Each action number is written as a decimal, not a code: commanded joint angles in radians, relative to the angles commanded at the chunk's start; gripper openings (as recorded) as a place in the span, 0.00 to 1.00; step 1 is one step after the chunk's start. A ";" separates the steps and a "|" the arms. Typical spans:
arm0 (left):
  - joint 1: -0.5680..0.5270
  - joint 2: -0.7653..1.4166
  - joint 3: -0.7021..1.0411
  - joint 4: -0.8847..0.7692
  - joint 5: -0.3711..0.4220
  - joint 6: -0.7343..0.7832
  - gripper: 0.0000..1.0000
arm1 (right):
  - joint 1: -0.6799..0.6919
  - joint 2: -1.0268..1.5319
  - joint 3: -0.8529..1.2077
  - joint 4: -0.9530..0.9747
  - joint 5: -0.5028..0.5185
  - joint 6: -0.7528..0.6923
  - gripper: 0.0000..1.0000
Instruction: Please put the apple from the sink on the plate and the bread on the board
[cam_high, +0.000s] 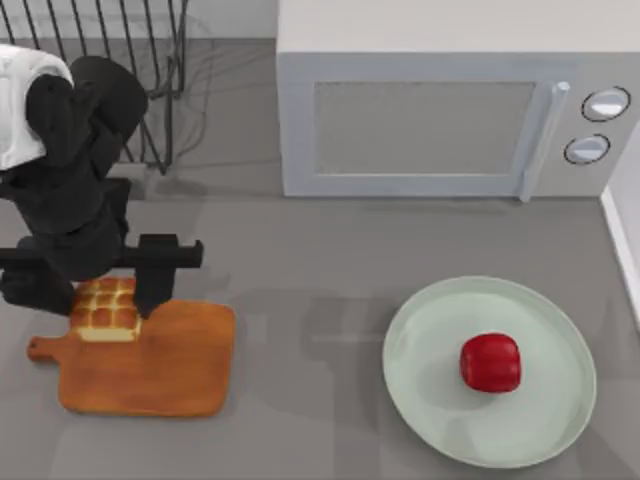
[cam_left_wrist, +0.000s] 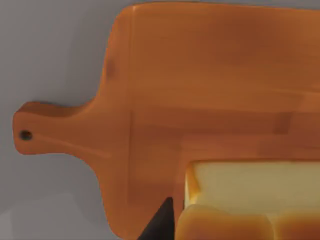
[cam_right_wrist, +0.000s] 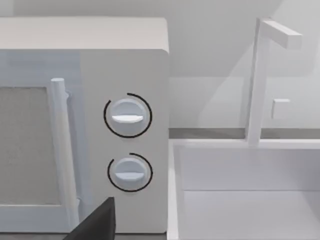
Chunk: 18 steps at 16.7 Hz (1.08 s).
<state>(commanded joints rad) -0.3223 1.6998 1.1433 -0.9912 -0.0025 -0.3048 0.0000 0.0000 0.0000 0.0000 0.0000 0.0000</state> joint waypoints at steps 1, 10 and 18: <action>0.004 0.005 0.003 -0.003 0.001 0.003 0.00 | 0.000 0.000 0.000 0.000 0.000 0.000 1.00; 0.003 0.013 -0.032 0.078 0.001 0.003 0.00 | 0.000 0.000 0.000 0.000 0.000 0.000 1.00; 0.002 0.053 -0.098 0.174 0.000 0.003 0.00 | 0.000 0.000 0.000 0.000 0.000 0.000 1.00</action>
<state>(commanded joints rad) -0.3205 1.7533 1.0456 -0.8168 -0.0021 -0.3021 0.0000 0.0000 0.0000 0.0000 0.0000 0.0000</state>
